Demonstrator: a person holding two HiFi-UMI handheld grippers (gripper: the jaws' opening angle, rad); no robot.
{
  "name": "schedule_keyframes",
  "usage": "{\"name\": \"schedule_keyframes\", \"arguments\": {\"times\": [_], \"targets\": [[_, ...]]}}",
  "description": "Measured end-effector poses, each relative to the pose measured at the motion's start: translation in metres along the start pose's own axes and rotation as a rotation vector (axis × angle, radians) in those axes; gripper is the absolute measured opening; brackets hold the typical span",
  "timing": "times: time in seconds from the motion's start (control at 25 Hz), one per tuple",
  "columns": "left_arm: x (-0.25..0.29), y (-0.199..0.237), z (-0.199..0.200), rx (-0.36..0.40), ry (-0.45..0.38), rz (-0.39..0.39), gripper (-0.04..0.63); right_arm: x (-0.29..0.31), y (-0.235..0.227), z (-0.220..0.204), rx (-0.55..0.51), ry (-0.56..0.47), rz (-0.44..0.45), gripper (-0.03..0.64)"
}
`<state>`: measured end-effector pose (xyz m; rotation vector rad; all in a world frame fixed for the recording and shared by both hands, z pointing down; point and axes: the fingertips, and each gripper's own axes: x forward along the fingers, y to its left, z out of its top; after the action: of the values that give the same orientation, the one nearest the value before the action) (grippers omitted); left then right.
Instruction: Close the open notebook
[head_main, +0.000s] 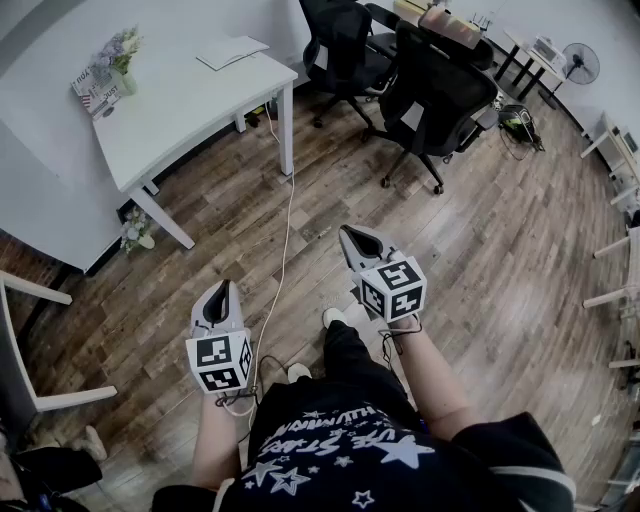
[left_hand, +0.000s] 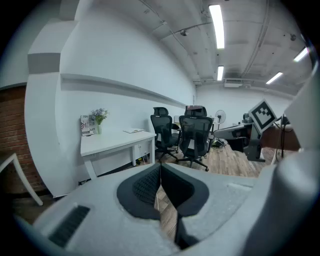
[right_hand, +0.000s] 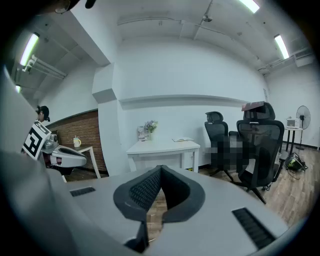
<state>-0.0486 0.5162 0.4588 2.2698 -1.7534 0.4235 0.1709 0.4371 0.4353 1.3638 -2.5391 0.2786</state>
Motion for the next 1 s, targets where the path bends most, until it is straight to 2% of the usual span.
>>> {"name": "schedule_keyframes", "arguments": {"times": [0.48, 0.76, 1.0], "targets": [[-0.025, 0.022, -0.028, -0.041, 0.032, 0.002, 0.021, -0.005, 0.025, -0.010, -0.006, 0.034, -0.007, 0.002], [-0.031, 0.040, -0.027, -0.043, 0.016, 0.008, 0.021, -0.001, 0.029, -0.009, 0.001, 0.027, -0.013, 0.002], [-0.020, 0.045, -0.025, -0.045, 0.023, 0.004, 0.021, 0.009, 0.020, -0.002, 0.055, 0.003, -0.002, 0.005]]}}
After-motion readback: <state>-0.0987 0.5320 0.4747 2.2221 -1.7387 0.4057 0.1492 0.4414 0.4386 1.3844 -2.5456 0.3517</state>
